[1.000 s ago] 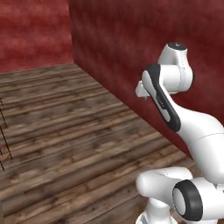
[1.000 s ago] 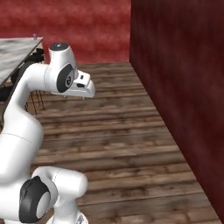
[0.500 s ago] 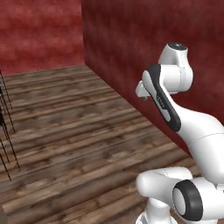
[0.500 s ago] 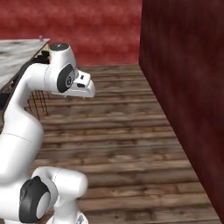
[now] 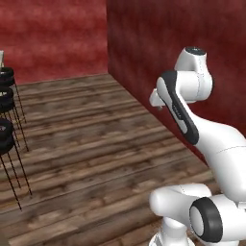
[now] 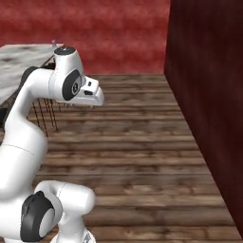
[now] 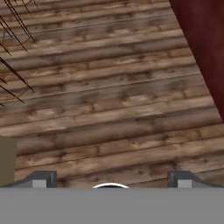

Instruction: Four empty soda cans are scattered around the kitchen. Gather all the cans and cluster them next to the stove for recycling.

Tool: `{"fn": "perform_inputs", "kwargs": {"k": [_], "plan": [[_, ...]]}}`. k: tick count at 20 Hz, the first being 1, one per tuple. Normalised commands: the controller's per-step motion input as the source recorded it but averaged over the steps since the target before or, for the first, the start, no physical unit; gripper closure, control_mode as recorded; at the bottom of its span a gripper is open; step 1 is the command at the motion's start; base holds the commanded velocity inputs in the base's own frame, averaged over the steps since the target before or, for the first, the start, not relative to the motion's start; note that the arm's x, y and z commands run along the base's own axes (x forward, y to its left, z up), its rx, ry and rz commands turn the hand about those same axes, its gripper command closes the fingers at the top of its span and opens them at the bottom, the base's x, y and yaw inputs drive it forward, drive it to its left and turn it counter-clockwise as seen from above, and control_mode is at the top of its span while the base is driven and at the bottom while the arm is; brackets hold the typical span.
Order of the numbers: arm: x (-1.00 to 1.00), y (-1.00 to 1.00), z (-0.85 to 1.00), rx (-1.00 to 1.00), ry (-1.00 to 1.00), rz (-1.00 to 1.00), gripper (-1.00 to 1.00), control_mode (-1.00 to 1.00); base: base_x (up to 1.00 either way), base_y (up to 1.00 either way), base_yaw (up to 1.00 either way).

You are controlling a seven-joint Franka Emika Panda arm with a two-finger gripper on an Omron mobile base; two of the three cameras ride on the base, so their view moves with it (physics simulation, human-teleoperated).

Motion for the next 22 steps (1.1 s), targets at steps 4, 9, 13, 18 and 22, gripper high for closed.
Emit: {"fn": "perform_inputs", "kwargs": {"k": [4,9,13,18,22], "plan": [[0.0,0.0,0.0,0.0,0.0,0.0,-1.0,1.0,0.61,-0.02,0.41],[0.0,0.0,0.0,0.0,0.0,0.0,-1.0,1.0,0.52,-0.01,0.55],[0.0,0.0,0.0,0.0,0.0,0.0,-1.0,1.0,0.4,-0.07,0.54],[0.0,0.0,0.0,0.0,0.0,0.0,-1.0,1.0,0.38,-0.1,0.52],[0.0,0.0,0.0,0.0,0.0,0.0,-1.0,1.0,0.43,-0.19,0.38]]}}
